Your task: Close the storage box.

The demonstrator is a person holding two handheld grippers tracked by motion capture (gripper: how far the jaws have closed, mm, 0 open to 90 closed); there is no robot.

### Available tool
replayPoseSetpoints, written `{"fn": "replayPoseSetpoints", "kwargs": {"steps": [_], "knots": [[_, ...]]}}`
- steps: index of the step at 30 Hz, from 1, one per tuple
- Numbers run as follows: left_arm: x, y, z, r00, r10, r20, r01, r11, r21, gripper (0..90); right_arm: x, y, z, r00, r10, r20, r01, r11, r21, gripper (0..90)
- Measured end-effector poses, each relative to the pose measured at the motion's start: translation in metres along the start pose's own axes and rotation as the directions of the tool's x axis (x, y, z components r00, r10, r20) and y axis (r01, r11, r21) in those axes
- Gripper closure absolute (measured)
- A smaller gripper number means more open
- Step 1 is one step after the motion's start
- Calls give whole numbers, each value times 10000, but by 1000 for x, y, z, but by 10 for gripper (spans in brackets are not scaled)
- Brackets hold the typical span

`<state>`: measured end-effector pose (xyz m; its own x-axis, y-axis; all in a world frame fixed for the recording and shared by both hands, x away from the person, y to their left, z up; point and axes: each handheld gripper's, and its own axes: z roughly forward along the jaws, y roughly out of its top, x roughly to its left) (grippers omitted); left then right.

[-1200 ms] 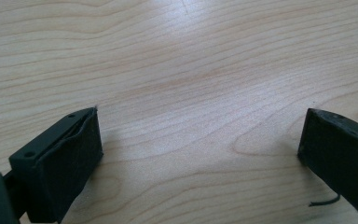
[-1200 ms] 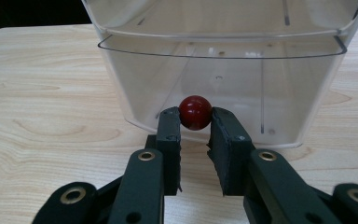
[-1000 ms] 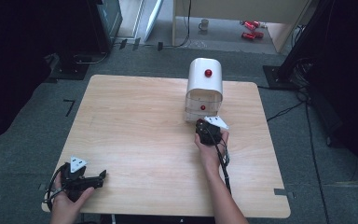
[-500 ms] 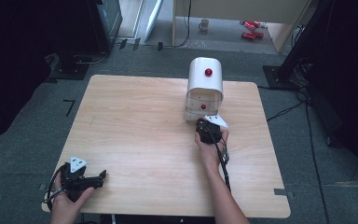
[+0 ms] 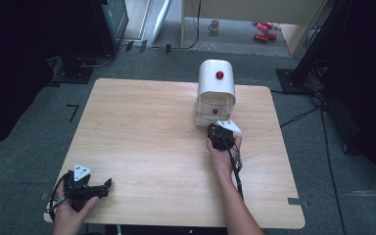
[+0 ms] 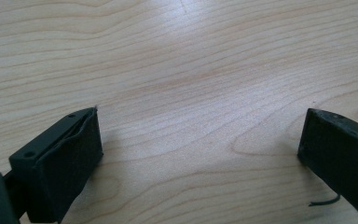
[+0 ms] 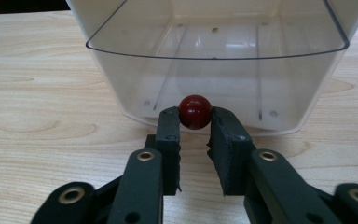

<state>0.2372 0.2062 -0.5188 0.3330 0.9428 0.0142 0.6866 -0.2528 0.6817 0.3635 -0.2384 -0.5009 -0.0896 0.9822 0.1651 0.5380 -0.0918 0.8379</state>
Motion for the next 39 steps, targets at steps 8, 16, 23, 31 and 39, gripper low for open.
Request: {"fn": "replayPoseSetpoints", "kwargs": {"steps": [8, 16, 23, 31, 39], "knots": [[0, 0, 0, 10000, -5, 0, 5, 10000, -2, 0, -10, -7, -8, 9996, -256, -137, 265, 9973, 685, 228], [0, 0, 0, 10000, -2, 0, 2, 10000, -4, 0, -32, -18, -44, 9934, -998, -568, 1064, 9859, 1294, 0], [0, 0, 0, 10000, -2, 0, 2, 10000, 0, 0, -57, -36, -77, 9927, -1027, -639, 1110, 9833, 1443, 0], [0, 0, 0, 10000, 0, 0, 0, 10000, 1, 0, -91, -64, -102, 9950, -954, -286, 992, 9750, 1989, 0], [-1, 0, 0, 10000, -16, -19, 16, 10000, 0, 0, -101, -77, -107, 9883, -1519, 167, 1439, 9619, 2325, 0]]}}
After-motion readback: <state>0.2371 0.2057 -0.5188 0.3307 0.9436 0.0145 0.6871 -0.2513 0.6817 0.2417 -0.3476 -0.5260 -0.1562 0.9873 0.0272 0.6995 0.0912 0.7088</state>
